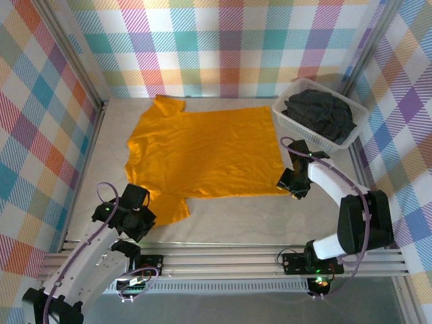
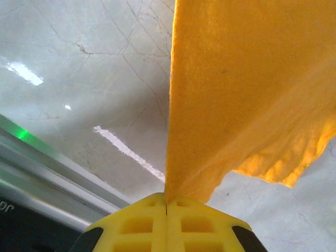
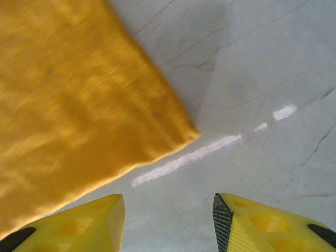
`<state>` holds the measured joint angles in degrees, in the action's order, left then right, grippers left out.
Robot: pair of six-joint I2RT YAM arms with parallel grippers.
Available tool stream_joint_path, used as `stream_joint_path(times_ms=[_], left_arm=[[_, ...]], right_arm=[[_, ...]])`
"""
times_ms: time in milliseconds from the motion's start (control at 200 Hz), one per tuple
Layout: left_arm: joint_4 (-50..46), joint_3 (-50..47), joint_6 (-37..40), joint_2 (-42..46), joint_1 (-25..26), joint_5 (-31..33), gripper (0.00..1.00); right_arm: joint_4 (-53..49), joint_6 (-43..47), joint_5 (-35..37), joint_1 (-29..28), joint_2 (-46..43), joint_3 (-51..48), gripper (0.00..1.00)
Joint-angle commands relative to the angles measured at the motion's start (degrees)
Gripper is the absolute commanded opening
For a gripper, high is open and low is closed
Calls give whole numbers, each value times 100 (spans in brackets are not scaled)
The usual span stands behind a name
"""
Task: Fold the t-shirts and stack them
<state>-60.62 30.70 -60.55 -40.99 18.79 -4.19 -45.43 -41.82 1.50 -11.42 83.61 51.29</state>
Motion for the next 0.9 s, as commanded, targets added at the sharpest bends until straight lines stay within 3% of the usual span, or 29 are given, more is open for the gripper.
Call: stream_joint_path(times_ms=[0, 115, 475, 730, 900], left_arm=[[-551, 167, 115, 47, 43, 46, 0], [-574, 250, 75, 39, 46, 89, 0], [-450, 313, 6, -32, 46, 58, 0], [-721, 449, -264, 158, 46, 166, 0], [-1249, 612, -875, 565, 46, 228, 0]], right_arm=[[324, -107, -91, 148, 318, -77, 47], [612, -52, -278, 314, 526, -109, 41], [566, -234, -352, 323, 777, -91, 35], [646, -133, -354, 295, 863, 55, 3], [117, -210, -299, 36, 328, -28, 0]])
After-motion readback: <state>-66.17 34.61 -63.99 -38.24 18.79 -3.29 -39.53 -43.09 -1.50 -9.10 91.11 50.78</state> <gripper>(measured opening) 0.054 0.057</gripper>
